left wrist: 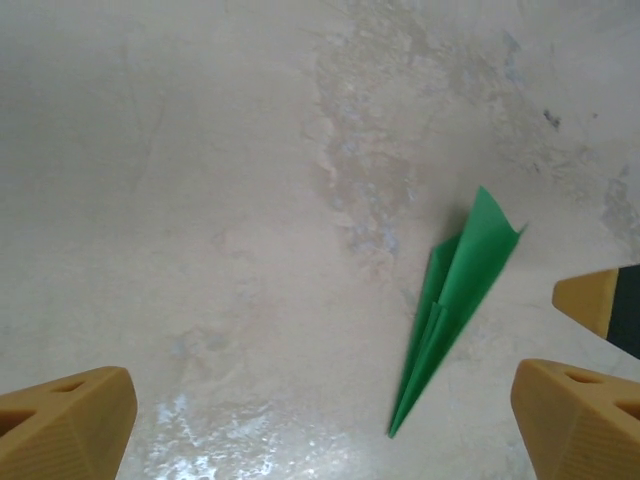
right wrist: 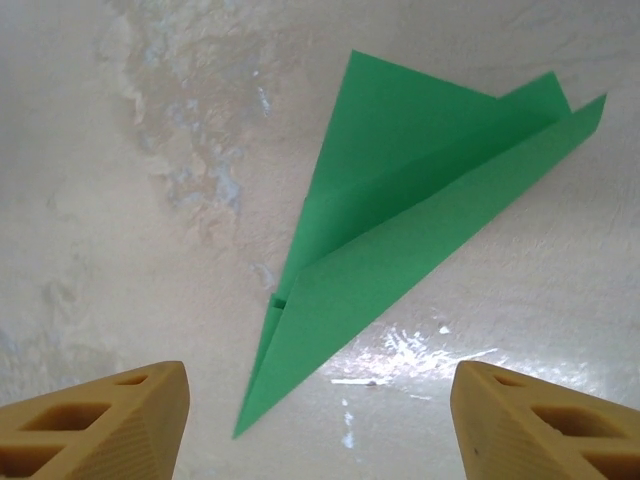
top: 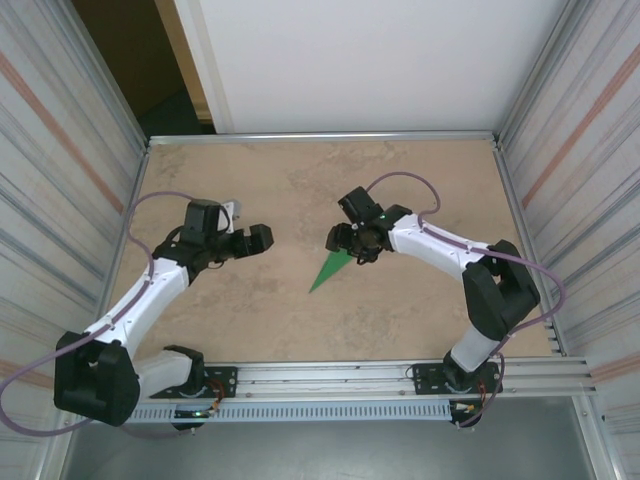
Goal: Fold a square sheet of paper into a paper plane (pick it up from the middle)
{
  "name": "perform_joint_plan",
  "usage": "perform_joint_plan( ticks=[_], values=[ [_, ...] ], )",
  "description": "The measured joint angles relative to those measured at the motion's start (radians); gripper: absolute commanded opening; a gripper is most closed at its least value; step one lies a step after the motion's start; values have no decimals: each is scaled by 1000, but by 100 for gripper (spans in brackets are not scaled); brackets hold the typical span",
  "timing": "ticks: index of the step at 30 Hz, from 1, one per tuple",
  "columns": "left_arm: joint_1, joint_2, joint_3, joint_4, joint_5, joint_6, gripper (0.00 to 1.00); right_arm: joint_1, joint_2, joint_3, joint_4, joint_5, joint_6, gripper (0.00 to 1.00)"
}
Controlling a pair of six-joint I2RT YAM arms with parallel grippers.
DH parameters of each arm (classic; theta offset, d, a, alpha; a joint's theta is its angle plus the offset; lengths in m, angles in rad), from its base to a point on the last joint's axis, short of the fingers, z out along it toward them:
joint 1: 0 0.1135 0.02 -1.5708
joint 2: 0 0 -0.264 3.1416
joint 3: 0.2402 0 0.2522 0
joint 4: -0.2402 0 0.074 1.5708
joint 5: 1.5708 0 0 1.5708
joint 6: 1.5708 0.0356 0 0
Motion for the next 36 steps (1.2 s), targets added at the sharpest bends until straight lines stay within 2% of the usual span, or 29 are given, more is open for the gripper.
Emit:
perform_joint_plan(
  ticks=[6,10,16,21,29,36],
  values=[
    [4,-2,-22,1,-11,10,99,49,108,62,-5,68,142,70],
    [4,-6,-30,1,-14,10,99,52,167,94,-18,99,208,61],
    [4,-9,-34,1,-14,10,99,64,177,93,-63,135,307,58],
    [4,-9,-35,1,-13,10,99,81,177,91,-77,149,359,50],
    [4,-7,-35,1,-10,10,99,82,172,68,-87,165,410,44],
    [4,0,-35,1,-6,10,99,77,172,47,-87,168,439,32]
  ],
)
